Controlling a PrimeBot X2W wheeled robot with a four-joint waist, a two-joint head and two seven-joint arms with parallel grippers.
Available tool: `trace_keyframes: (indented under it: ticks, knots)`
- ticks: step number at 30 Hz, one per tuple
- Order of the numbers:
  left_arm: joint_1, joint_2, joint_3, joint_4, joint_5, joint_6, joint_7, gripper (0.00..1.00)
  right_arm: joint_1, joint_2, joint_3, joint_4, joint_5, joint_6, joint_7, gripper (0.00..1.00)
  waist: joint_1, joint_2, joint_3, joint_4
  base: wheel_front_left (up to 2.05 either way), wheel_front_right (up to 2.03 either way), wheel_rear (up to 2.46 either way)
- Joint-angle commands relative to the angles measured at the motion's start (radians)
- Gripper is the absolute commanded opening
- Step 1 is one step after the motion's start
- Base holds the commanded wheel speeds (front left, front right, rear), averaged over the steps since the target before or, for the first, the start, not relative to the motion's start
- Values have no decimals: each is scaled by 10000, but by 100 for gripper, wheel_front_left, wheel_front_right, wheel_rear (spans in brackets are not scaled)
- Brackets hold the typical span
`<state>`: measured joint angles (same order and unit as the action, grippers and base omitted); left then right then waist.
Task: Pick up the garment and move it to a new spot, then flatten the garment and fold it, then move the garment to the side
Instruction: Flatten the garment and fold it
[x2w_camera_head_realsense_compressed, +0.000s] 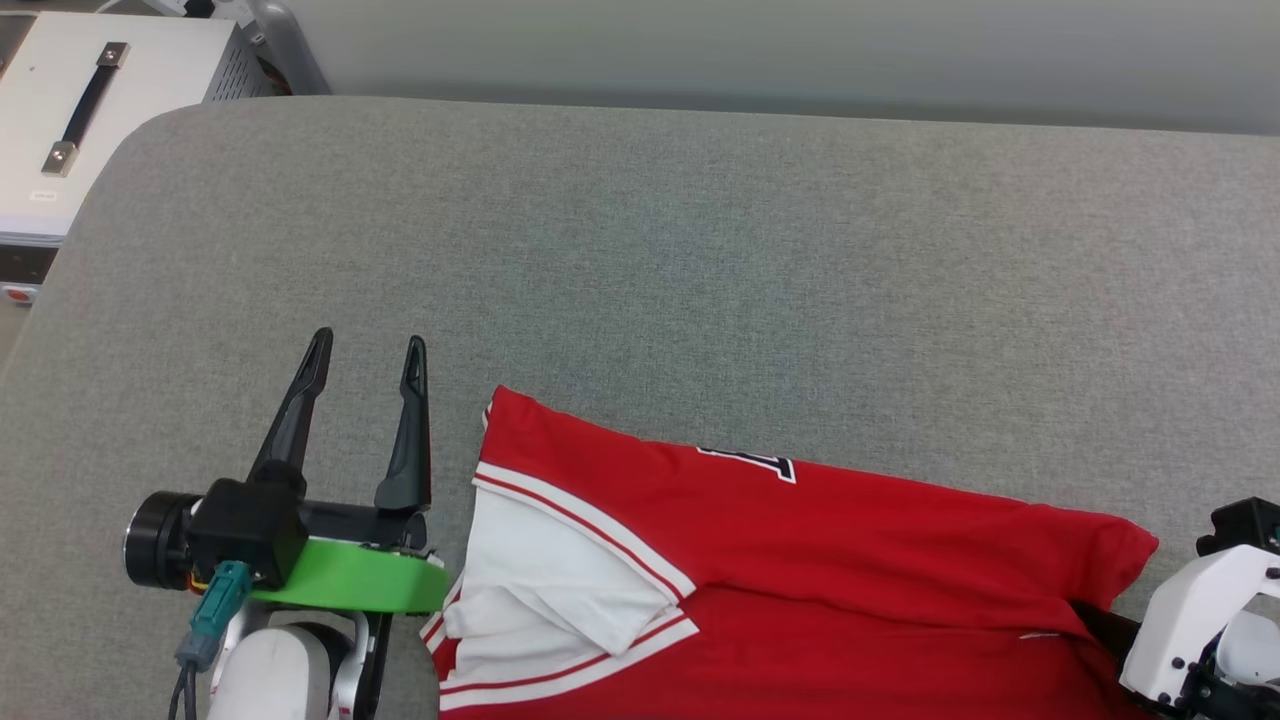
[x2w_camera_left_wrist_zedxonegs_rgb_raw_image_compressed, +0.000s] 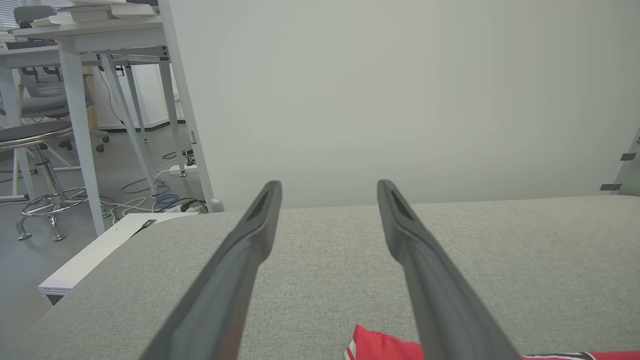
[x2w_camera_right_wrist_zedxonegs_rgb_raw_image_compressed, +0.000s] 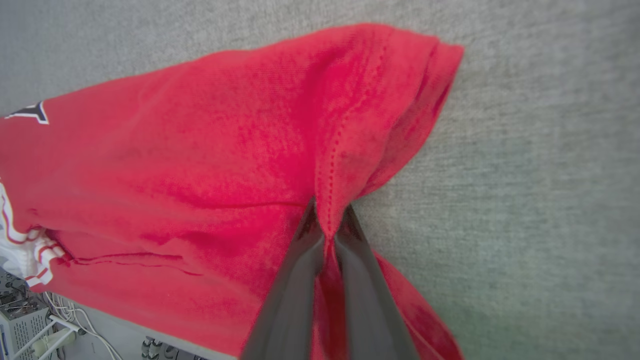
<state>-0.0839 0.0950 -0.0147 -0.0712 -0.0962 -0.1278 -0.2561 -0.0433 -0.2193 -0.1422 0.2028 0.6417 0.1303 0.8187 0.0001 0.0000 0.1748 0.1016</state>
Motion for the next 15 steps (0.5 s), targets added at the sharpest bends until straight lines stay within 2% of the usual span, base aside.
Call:
trace_keyframes:
  ticks: [1, 9, 15]
  knots:
    - [137, 28, 16, 44, 18, -26, -57, 100, 87, 239, 297, 319, 98, 4, -81, 0, -1, 0, -57, -19, 0, 0, 0]
    - [280, 99, -73, 108, -36, -27, -57, 100, -9, -377, 92, 608, -65, 4, -889, 0, -1, 0, -296, -94, 0, 0, 0]
    - [341, 132, -105, 110, -92, -28, -57, 100, -173, -947, -529, 836, -516, 4, -1245, 0, -1, 0, -349, -120, 0, 0, 0]
